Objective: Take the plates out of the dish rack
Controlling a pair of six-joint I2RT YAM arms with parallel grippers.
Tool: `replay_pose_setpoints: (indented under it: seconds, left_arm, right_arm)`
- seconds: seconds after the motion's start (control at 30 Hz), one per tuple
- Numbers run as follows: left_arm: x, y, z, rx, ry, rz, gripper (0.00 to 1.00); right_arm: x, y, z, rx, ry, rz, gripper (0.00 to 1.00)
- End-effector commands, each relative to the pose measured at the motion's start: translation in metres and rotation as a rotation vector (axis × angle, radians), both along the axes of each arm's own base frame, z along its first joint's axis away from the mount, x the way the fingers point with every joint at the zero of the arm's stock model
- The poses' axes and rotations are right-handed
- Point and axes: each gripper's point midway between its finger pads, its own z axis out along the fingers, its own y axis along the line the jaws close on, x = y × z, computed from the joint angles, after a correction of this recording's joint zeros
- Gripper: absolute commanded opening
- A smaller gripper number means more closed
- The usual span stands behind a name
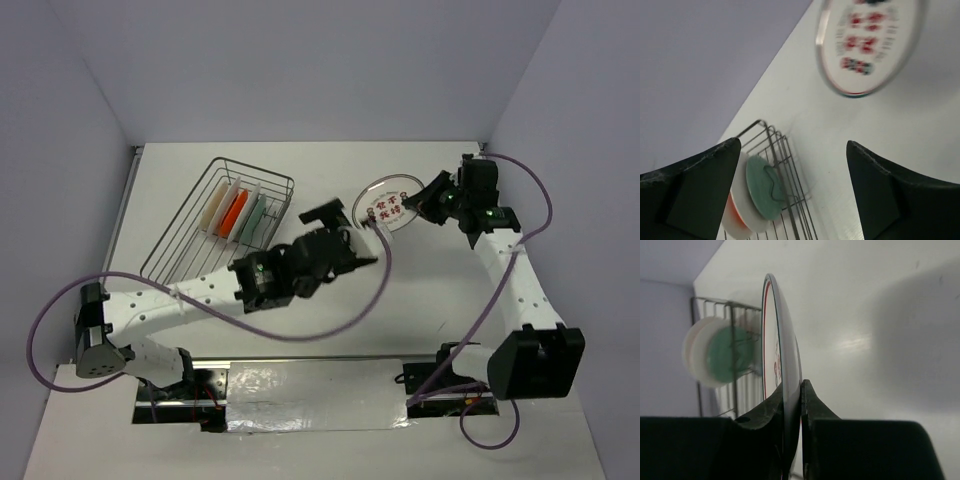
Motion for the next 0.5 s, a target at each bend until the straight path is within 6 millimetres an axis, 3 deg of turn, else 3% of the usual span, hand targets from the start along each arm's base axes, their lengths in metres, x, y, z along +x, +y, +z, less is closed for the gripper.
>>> replay_pose_setpoints:
  seconds: [0.0,0.03,0.07,0.1,0.13,0.17,0.23,0.27,0.33,0.47]
  left_arm:
    - [0.033,0.059,0.01,-0.256,0.213,0.282,0.99]
    - [0.04,0.066,0.022,-0.383,0.272,0.337,1.0]
    - [0.053,0.092,0.013,-0.373,0.32,0.429,1.0]
    - [0.059,0.103,0.015,-0.399,0.35,0.473,0.99]
    - [0.063,0.106,0.032,-0.473,0.378,0.49,1.0]
    - [0.068,0.124,0.022,-0.429,0.412,0.562,0.99]
    - [0.073,0.139,0.038,-0.451,0.407,0.615,1.0]
    - [0.073,0.148,0.027,-0.405,0.439,0.655,1.0]
    - [0.078,0.156,0.025,-0.421,0.492,0.663,1.0]
    - [0.081,0.162,-0.002,-0.387,0.555,0.647,1.0]
  right_arm:
    - [0.06,-0.027,-0.022,-0.141,-0.213,0.003,0.0]
    - [0.07,-0.033,-0.034,-0.126,-0.206,-0.004,0.0]
    - [0.079,-0.033,-0.044,-0.104,-0.202,0.006,0.0]
    - [0.096,-0.031,-0.065,-0.05,-0.183,0.022,0.0]
    - [0.104,-0.032,-0.075,-0.029,-0.174,0.027,0.0]
    - [0.113,-0.036,-0.082,-0.016,-0.168,0.022,0.0]
    - [0.131,-0.043,-0.11,-0.041,-0.098,-0.001,0.0]
    - [0.131,-0.046,-0.125,-0.061,-0.048,0.001,0.04]
    - [0.149,-0.055,-0.147,-0.091,0.003,-0.006,0.1]
    - [0.148,-0.07,-0.183,-0.154,0.212,-0.028,0.62]
